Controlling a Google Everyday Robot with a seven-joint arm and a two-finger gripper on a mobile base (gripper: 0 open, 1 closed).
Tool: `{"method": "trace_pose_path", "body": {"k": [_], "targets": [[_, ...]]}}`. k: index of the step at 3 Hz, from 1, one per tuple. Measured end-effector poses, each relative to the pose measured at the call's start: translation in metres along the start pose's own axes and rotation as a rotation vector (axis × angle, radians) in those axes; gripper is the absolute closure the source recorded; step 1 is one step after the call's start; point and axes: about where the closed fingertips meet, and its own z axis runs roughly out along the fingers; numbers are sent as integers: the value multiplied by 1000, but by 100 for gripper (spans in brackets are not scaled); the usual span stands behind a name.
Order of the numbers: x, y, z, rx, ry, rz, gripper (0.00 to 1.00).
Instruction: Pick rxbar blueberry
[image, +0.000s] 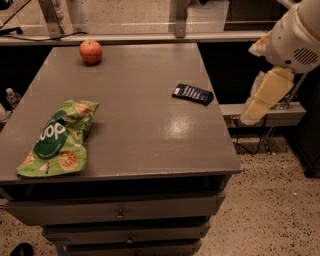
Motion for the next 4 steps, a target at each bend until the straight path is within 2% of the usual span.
{"method": "trace_pose_path", "body": {"k": [1, 2, 3, 4], "targets": [[-27, -26, 25, -8, -77, 28, 0], [-48, -49, 61, -19, -103, 77, 0], [-54, -72, 95, -2, -95, 113, 0], [-48, -94, 129, 9, -79, 153, 0]]}}
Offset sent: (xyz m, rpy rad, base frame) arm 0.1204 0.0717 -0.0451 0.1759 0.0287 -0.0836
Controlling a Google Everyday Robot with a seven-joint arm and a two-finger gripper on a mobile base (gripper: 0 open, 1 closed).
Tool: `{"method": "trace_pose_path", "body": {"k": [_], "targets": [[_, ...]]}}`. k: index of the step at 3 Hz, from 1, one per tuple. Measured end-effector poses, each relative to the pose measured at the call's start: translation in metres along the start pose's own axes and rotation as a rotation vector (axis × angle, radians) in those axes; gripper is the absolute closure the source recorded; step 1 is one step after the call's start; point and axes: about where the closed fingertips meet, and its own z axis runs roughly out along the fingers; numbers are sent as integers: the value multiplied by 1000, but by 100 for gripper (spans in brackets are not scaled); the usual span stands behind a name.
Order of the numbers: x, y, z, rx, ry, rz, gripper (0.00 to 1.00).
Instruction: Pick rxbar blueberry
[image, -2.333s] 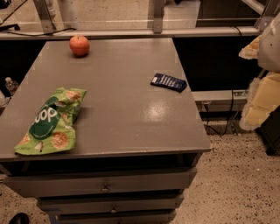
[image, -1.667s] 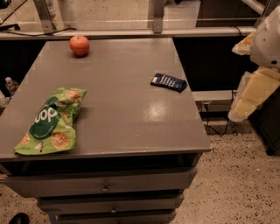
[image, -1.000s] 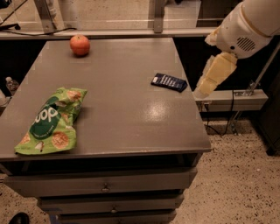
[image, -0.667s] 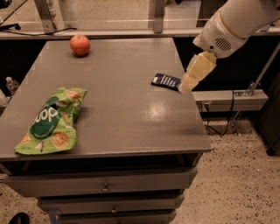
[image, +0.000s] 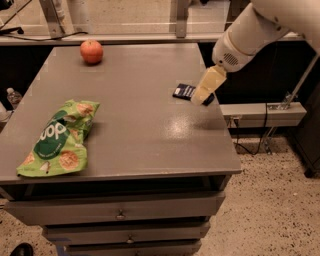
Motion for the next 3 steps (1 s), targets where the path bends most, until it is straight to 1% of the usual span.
{"method": "trace_pose_path", "body": {"k": [1, 2, 3], "targets": [[8, -16, 30, -9, 12, 41, 0], [9, -21, 56, -35, 23, 71, 0], [13, -22, 76, -70, 42, 108, 16]]}}
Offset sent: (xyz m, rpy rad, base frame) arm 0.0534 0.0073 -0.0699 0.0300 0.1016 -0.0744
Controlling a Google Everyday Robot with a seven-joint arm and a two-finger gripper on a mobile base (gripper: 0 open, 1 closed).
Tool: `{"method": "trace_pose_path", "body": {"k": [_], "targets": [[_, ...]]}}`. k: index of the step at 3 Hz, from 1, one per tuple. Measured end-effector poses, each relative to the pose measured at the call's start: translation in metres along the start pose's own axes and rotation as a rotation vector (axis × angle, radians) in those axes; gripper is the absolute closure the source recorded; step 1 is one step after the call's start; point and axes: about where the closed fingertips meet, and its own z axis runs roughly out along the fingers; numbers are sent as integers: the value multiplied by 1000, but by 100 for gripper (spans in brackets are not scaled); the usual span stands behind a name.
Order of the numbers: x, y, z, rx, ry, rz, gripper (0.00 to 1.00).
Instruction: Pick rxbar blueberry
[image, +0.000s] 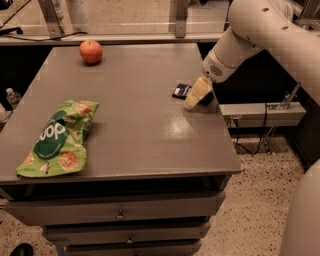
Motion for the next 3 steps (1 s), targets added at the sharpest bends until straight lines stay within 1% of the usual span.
{"method": "trace_pose_path", "body": {"k": [1, 3], "targets": [[3, -2, 8, -22, 17, 25, 39], [-1, -4, -1, -23, 20, 29, 85]]}}
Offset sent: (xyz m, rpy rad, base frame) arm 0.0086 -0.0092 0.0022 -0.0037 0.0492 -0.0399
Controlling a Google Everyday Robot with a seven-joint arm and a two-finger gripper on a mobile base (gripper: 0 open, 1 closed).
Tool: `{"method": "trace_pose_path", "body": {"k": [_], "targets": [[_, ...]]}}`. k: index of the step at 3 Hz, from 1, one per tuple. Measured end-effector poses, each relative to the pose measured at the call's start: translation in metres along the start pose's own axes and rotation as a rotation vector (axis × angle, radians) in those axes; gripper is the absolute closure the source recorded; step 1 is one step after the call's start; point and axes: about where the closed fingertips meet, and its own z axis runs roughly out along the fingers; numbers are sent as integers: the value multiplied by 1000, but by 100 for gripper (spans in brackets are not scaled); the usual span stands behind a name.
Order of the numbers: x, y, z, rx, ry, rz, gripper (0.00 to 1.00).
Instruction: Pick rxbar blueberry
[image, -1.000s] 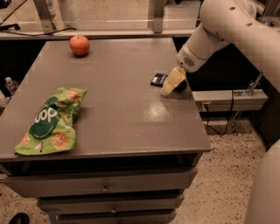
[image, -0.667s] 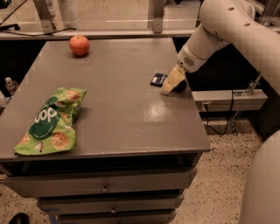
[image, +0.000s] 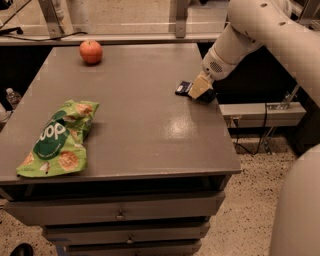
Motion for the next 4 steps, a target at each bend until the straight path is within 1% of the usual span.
{"method": "trace_pose_path", "body": {"k": [1, 2, 3, 4], "targets": [[0, 0, 0, -1, -1, 0, 100], [-15, 11, -12, -60, -90, 0, 100], [-55, 37, -43, -154, -271, 2, 100], [-89, 54, -77, -211, -419, 19, 100]]}}
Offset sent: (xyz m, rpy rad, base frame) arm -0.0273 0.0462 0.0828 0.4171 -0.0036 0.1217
